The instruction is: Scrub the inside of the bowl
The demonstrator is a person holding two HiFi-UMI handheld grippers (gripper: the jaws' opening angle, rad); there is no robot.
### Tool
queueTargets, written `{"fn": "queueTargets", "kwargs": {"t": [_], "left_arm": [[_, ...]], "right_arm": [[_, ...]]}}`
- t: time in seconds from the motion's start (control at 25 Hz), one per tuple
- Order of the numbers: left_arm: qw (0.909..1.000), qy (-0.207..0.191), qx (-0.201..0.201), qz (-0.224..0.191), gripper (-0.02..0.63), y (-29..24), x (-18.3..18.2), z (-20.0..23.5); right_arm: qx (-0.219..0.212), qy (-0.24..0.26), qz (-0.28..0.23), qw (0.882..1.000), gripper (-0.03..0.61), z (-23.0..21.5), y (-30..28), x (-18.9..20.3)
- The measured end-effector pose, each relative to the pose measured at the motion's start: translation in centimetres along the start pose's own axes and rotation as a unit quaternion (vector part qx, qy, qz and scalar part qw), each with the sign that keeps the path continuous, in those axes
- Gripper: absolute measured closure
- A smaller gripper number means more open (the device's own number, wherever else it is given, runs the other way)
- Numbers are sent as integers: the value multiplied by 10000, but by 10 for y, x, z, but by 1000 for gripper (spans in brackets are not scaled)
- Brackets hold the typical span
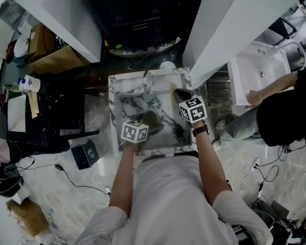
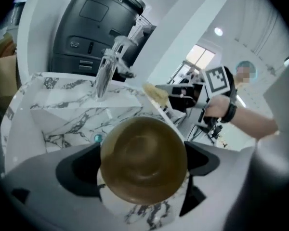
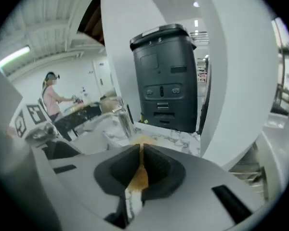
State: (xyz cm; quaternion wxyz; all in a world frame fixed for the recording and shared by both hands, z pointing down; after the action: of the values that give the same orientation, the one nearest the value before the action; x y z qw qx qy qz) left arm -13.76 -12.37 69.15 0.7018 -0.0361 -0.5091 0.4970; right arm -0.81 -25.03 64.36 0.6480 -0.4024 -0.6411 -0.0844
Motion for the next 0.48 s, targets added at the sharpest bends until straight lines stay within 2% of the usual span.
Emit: {"fn": "queueTargets", "kwargs": {"t": [0.12, 0.16, 0.24, 0.32, 0.36, 0.4, 0.48], "left_arm": [[9941, 462, 818, -533, 60, 11, -16, -27], [9889, 652, 1110, -741, 60, 18, -21, -36], [9737, 1057, 1655, -1154, 60, 33, -33, -52], [9565, 1340, 2149, -1450, 60, 47, -45, -66], [9497, 1375, 2359, -1535, 60, 53, -49, -72], [9453, 1325, 2525, -1585, 60, 57, -54, -77], [9424, 1045, 2762, -1572, 60, 63, -59, -91]], "right_arm": [[-564, -764, -786, 9924, 549, 25, 51, -21], [-918, -951, -1082, 9853, 549, 37, 67, -32], [-1766, -1196, -1729, 9616, 549, 64, 102, -61], [-2436, -1202, -2152, 9380, 548, 91, 135, -91], [-2659, -1096, -2195, 9322, 548, 103, 147, -102], [-2824, -936, -2147, 9303, 548, 114, 156, -109], [-3022, -578, -1878, 9328, 548, 134, 164, -113]]}}
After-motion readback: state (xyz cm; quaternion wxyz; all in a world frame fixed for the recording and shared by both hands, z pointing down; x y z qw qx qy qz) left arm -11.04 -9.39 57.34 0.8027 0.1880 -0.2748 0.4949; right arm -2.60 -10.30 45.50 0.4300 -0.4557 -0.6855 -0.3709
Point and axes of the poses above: the fingertips, and each gripper's own axes: y backward along the fingers, z to its left, x out of its underside, the point moved 3 cm from there along y, backward along the fingers, and after that the axes turned 13 degrees about -z, right-handed, at the moved point
